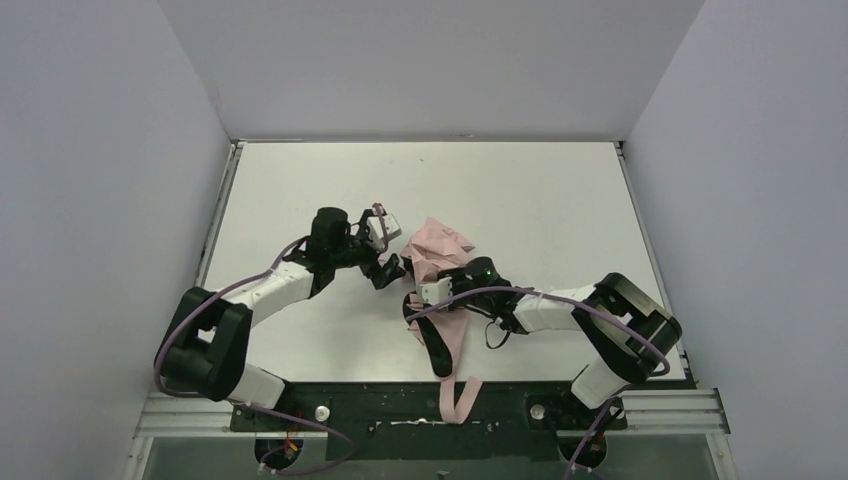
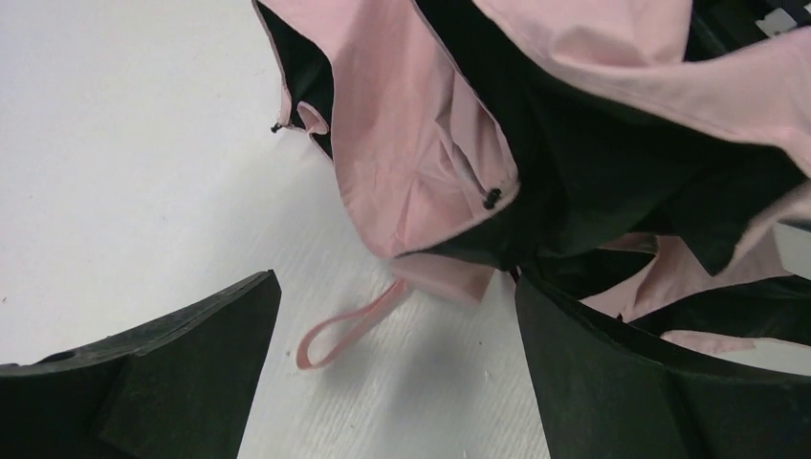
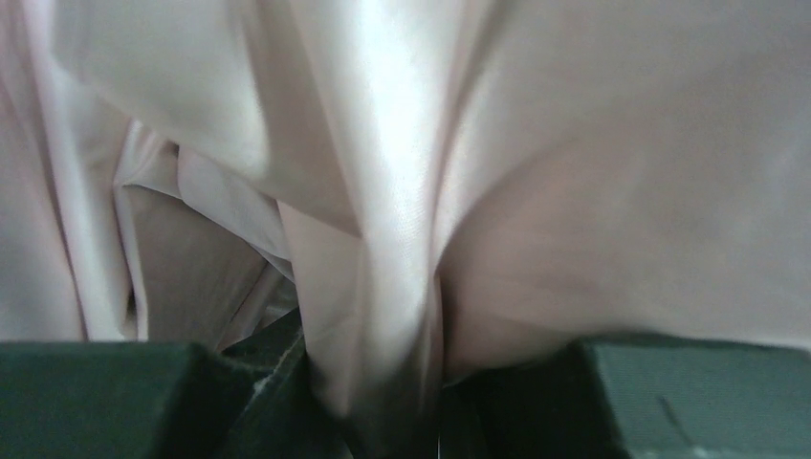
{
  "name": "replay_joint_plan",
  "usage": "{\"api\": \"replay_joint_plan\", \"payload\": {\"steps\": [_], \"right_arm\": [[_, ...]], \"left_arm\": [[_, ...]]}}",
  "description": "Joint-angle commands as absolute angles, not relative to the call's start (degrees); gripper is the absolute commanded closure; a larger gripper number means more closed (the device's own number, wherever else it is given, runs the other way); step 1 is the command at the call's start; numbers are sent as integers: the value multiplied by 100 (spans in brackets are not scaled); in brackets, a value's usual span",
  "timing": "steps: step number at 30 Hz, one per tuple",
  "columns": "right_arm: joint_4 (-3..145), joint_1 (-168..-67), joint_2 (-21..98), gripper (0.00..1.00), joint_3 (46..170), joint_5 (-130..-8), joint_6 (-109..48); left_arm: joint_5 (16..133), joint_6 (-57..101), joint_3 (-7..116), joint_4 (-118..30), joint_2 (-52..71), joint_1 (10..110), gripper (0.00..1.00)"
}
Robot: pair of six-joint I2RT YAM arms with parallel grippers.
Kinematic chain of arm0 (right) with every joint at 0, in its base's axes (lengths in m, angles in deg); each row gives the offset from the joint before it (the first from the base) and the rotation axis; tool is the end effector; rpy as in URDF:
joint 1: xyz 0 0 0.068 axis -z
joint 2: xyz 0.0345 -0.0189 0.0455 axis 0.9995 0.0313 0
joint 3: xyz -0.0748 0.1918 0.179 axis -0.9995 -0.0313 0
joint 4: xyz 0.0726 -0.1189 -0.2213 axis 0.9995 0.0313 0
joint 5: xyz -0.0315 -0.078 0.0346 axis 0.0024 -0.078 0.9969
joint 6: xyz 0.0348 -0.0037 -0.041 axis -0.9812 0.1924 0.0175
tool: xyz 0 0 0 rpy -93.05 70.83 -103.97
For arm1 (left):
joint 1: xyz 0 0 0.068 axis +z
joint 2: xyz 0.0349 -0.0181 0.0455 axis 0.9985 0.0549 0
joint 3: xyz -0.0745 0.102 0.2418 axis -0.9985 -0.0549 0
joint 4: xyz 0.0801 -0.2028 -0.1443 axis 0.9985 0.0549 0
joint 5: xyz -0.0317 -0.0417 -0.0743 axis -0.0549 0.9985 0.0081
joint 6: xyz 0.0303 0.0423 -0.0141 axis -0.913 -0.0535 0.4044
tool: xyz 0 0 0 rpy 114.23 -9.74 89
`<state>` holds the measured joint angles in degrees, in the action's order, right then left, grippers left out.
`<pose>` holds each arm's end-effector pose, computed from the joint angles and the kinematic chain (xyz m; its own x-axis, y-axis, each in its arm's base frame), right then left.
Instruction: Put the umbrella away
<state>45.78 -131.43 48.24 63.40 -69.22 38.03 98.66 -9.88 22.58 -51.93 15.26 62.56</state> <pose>0.2068 0.2011 0.1327 0.4684 -0.7549 -0.4590 -0.7306 -0.0387 -0.6818 0.2601 -0.1384 0.2040 -0.1814 0.3988 -0.8989 0.8814 0.4713 0.0312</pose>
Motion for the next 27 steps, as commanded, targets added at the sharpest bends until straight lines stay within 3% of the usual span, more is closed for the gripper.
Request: {"api": "replay_joint_plan", "payload": {"steps": [1,5,13,23,25,27], "right_arm": [[4652,-13197,4669,85,6169,-6755,3932],[4691,-13200,4567,85,6127,-6758,3904],[4695,-13207,4593,85,6176,-6741,3794],[4598,-13210,4551,85,6136,-6708,3727],[4529,-13202,4547,85,6130,-6693,3690],[4476,-13206,4526,85,6114,-6665,3652]], "left_arm": [[10669,-906,2886,-5563,2019,6290,8],[10928,-755,2884,-5712,2152,6290,12],[11219,-722,2966,-5450,2112,6303,42],[11641,-648,3150,-5344,2406,6291,47],[11730,-727,3205,-5200,2453,6298,55],[11817,-871,3274,-4968,2500,6303,70]]}}
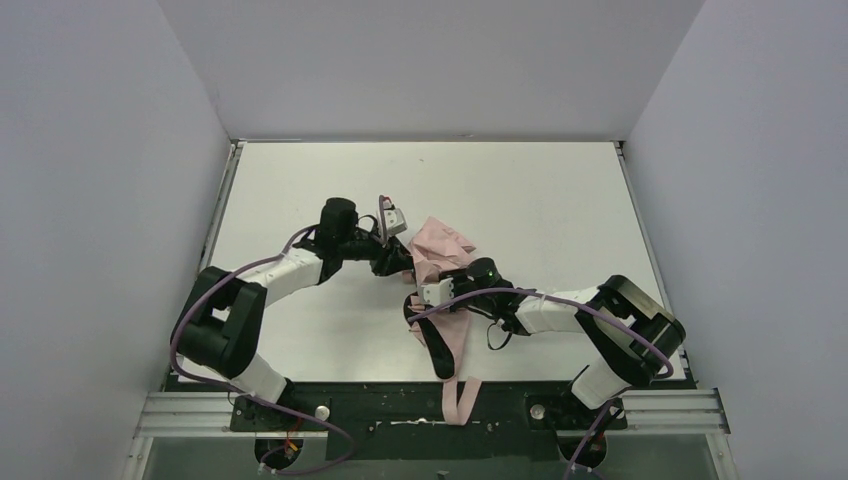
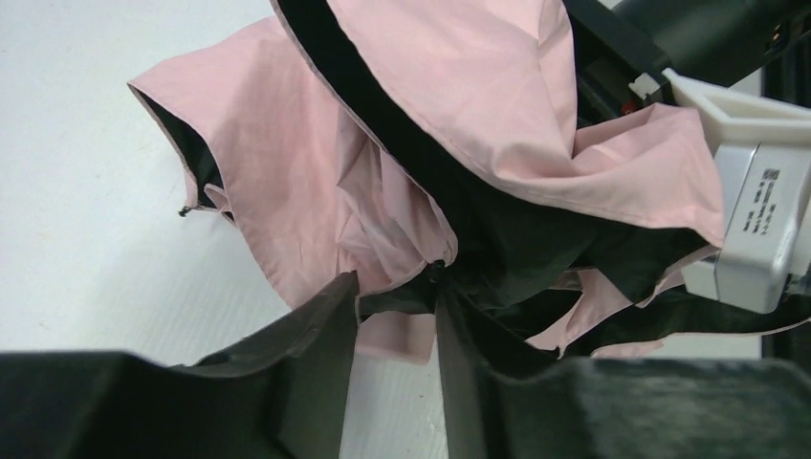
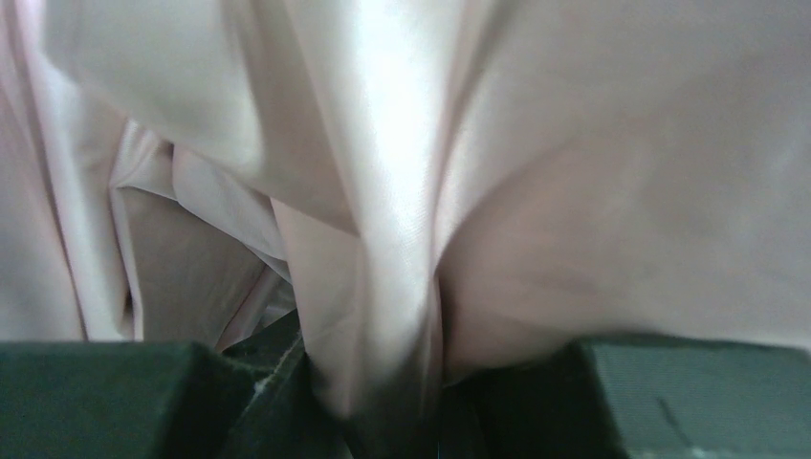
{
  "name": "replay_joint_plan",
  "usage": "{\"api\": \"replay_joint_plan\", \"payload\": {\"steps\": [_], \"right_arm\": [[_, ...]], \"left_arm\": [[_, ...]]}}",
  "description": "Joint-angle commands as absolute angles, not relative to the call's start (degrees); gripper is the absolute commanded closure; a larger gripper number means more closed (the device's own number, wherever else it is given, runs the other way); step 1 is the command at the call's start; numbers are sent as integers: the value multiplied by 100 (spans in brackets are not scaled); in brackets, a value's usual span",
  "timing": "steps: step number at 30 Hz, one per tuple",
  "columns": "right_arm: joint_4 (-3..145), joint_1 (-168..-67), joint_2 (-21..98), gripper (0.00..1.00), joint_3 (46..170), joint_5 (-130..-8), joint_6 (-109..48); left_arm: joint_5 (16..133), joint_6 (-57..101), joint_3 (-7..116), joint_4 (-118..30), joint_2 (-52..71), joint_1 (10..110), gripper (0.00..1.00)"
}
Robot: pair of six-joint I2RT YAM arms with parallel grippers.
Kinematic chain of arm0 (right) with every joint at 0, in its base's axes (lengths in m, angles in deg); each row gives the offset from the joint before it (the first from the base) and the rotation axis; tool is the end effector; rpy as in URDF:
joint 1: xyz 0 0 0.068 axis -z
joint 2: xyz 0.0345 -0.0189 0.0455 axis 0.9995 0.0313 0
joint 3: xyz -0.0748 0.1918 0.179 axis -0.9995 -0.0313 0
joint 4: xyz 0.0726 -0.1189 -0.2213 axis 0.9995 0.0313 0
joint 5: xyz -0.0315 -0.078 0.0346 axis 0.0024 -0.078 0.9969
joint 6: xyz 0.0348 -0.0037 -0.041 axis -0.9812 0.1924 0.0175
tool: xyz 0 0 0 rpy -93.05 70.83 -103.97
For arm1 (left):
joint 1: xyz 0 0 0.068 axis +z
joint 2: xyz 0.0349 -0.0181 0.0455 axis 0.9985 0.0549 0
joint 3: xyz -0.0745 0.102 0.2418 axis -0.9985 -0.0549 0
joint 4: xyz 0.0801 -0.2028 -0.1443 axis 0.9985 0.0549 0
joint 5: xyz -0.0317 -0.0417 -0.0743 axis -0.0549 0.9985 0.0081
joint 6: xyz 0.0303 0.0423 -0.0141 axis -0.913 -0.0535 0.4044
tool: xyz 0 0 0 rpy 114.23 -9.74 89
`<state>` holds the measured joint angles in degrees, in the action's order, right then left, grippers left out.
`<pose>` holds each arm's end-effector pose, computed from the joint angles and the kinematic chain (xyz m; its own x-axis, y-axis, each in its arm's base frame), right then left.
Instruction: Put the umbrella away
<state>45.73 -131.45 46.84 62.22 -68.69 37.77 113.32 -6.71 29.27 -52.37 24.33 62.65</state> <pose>0.2025 0.1976 0.1339 0.4709 -0.7481 -0.4675 -0.7325 -0.0363 -0.6798 0.2846 -0.1566 0.1979 -0.2341 0.3214 -0.9176 0.9474 0.2873 -0.1410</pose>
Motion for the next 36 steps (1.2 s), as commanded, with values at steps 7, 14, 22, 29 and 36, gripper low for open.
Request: {"api": "replay_joint_plan", "payload": {"steps": [7,14,22,29,36], "right_arm": [[4556,-13174,4327,85,6016,-6552,3541],[5101,-13145,3987,86,5928,-6531,3555],[5549,-13244,3904,87,5965,-6476,3607],[5781,-13376,4022,87,6086,-6472,3608],[5956,-13401,4102,87,6210,-6492,3608]], "left_arm": [[11747,-1317,3587,-3913,2549,6344,100],[11602,-1188,3748,-3905,2315,6708,100],[10767,-604,3821,-5221,2245,6851,100],[10781,-382,4781,-5066,2424,6372,100],[10882,-554,5621,-4206,2514,5639,100]]}}
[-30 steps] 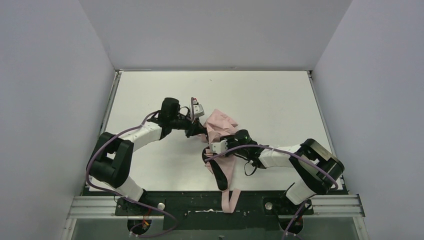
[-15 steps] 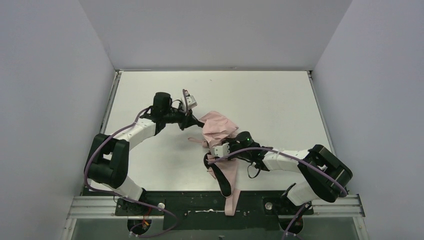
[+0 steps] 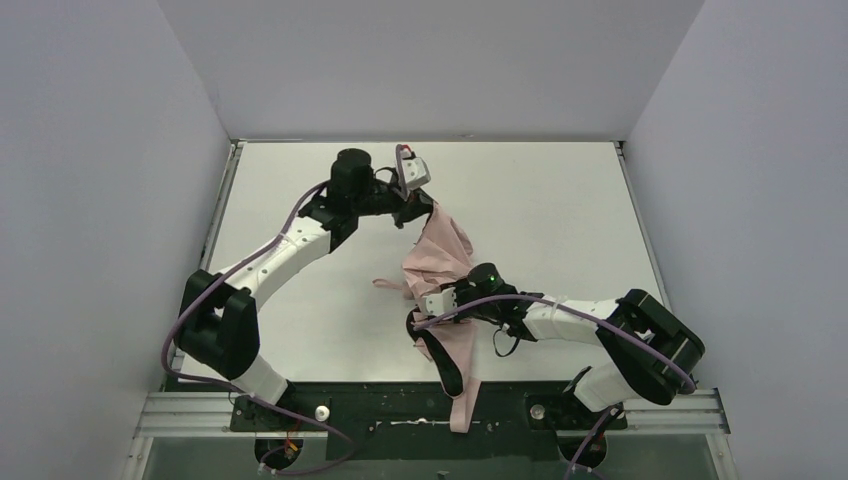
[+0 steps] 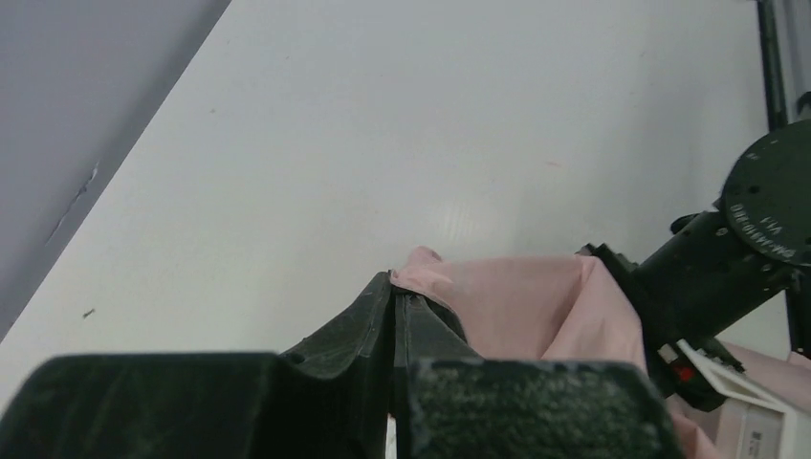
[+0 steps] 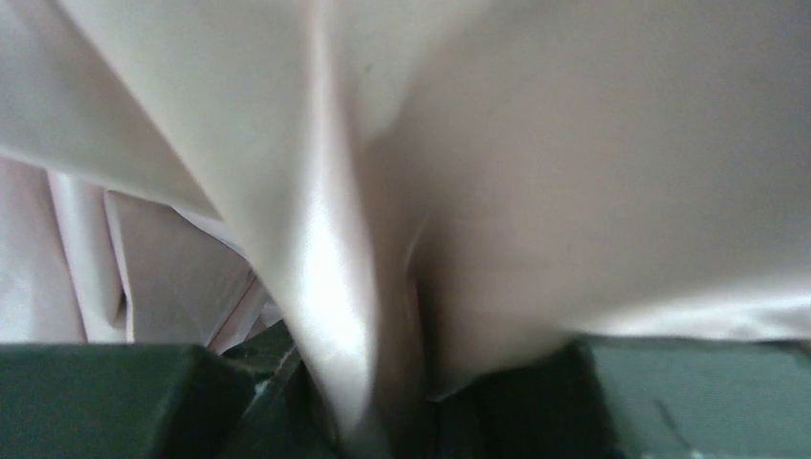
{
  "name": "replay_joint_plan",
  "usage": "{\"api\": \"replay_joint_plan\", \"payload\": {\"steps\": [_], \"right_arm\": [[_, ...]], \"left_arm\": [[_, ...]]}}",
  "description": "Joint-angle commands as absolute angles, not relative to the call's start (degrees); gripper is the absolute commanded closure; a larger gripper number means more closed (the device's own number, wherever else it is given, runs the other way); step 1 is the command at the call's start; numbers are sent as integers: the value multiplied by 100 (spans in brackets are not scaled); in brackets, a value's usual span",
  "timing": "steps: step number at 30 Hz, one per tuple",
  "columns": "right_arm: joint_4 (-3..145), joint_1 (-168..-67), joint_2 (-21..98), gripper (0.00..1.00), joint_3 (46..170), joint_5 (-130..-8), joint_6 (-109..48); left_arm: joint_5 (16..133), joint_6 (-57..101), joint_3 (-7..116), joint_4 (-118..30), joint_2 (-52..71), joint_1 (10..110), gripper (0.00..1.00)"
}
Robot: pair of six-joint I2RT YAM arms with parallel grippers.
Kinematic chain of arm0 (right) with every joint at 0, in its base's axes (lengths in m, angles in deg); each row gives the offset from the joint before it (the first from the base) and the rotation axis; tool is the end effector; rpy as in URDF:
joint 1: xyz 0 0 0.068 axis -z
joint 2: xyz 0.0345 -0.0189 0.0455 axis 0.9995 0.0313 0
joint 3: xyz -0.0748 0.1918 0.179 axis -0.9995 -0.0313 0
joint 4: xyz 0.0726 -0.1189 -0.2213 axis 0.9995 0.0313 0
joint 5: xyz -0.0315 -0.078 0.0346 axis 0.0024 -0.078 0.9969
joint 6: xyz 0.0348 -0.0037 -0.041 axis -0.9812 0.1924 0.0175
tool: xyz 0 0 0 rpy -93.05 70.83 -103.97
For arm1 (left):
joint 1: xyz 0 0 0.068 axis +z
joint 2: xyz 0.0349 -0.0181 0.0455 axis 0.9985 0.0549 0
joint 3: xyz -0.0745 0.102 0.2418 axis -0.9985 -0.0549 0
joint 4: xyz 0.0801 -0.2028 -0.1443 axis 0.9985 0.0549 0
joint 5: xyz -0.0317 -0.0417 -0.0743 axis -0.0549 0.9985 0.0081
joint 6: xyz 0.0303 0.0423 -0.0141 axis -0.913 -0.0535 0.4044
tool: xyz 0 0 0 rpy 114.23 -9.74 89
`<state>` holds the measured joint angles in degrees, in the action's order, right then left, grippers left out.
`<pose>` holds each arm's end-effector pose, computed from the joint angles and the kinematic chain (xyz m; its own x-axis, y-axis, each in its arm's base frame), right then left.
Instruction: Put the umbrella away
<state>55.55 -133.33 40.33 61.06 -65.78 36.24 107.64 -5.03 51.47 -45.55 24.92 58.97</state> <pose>0.1812 0.1919 0.1425 0.4675 -0.7310 -0.4971 -0.7901 -0.0933 -0.6059 0.3168 -0.1944 0.3091 -0.0315 0.2386 -0.9706 0.9474 0.3165 0.0471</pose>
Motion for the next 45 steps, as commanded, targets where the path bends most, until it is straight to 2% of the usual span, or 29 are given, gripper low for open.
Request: {"api": "replay_joint_plan", "payload": {"steps": [1,8,13,20,24,30,37,45], "right_arm": [[5979,-13400,4104,87,6217,-6494,3608],[5989,-13424,4155,87,6208,-6593,3645],[5925,-13429,4129,86,6203,-6705,3707],[5771,-13495,4150,75,6201,-6748,3647],[5688,-13565,4175,64,6188,-6800,3618],[5634,-13641,4054,52,6179,-6840,3538],[6130,-13812,3317,42,6172,-6935,3462],[7577,-14183,1721,41,6160,-7031,2800]], "left_arm": [[10964,-515,5612,-4193,2485,5609,100],[11694,-281,5369,-3835,2191,5591,99],[11536,-351,4818,-3661,2024,5593,94],[11348,29,3923,-4321,1890,5331,95],[11287,209,3468,-4589,1960,5152,97],[11179,311,3391,-4674,2272,4852,97],[10875,-156,3458,-4024,2605,4625,97],[10666,-351,3266,-3854,2541,4418,98]]}}
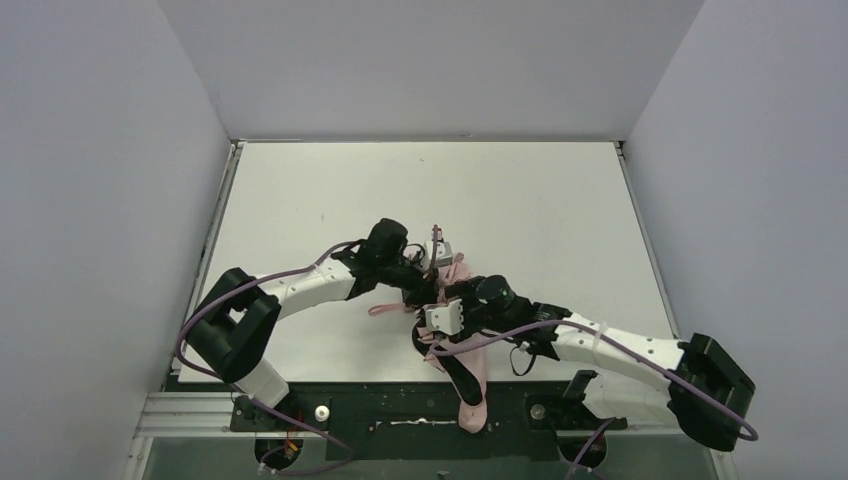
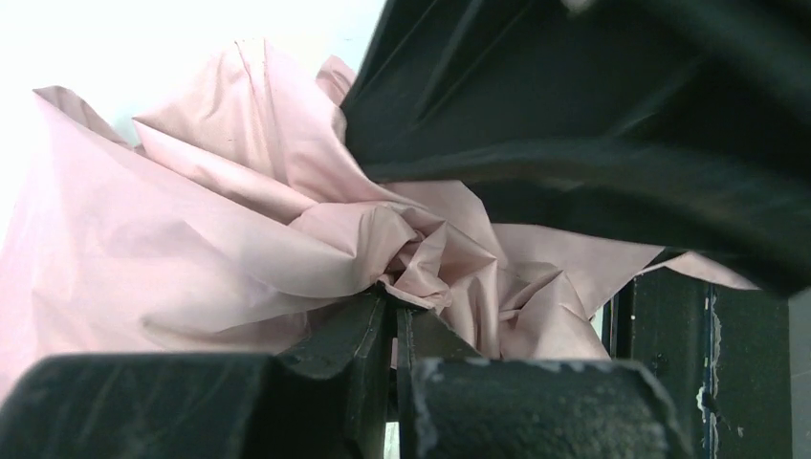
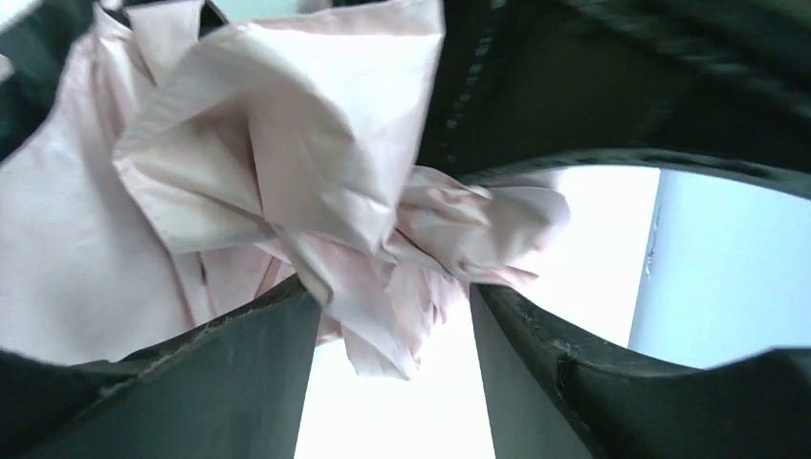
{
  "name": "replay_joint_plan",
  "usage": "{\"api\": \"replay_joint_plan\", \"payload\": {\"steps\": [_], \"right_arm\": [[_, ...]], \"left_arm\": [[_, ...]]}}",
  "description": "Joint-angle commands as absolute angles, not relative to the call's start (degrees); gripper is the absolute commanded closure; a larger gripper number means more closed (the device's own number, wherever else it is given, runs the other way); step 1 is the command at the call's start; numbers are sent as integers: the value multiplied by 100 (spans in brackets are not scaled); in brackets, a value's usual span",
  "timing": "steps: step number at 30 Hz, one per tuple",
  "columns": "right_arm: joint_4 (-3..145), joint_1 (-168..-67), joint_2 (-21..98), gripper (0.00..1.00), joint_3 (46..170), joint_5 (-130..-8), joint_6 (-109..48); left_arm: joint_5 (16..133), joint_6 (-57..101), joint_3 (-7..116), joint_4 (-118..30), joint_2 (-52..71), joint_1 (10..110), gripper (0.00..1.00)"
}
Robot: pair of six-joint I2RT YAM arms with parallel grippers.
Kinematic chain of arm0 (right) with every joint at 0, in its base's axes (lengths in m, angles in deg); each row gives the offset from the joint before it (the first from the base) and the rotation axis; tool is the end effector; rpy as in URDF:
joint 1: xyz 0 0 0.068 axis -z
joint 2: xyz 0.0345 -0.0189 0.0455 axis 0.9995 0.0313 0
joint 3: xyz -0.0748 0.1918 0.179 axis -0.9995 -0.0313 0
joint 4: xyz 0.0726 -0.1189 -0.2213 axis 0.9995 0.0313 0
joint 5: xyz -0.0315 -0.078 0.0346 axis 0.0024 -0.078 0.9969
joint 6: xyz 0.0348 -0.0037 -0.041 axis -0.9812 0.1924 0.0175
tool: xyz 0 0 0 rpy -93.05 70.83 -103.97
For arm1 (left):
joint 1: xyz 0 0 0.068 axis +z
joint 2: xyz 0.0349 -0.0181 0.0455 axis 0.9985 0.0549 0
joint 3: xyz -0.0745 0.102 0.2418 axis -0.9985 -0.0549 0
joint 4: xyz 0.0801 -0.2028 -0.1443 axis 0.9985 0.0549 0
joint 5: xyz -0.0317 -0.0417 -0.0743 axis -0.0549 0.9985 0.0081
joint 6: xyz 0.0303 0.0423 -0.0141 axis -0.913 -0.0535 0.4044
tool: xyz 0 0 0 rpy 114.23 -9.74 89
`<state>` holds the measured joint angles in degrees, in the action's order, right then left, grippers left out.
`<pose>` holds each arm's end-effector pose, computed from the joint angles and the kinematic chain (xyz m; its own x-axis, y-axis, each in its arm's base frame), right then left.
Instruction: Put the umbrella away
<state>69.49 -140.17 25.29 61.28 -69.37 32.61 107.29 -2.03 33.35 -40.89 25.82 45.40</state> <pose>0.1411 0.1882 0.1831 0.4906 -0.7080 -0.5080 -0.7863 -0.1084 -0.6083 0.2309 -0.2353 0.1939 -0.3082 0.4842 -0.8189 0.9512 0.1419 -0.2741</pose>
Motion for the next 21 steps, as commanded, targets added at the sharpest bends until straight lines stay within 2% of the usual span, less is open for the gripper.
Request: {"api": "replay_joint_plan", "payload": {"steps": [1,5,9,13,17,21], "right_arm": [[7776,-14209,1466,41,6162,-7005,2648],[8254,-14224,434,41,6273,-7111,1870],[8106,-14141,-403,40,6406,-7767,1073],[7704,-13687,-568,39,6557,-8031,307],[7326,-12677,-127,32,6764,-7070,-574],[7493,-11644,899,26,7297,-5642,-1099]], "left_arm": [[10638,-350,3223,-3904,2515,4380,98],[10498,-332,3011,-4088,2414,4207,98],[10237,-357,2601,-4791,2201,3977,99],[10174,-715,2340,-4953,2034,3796,99],[10184,-1684,2309,-4554,1968,3655,99],[9697,-2587,2393,-3922,1952,3514,99]]}}
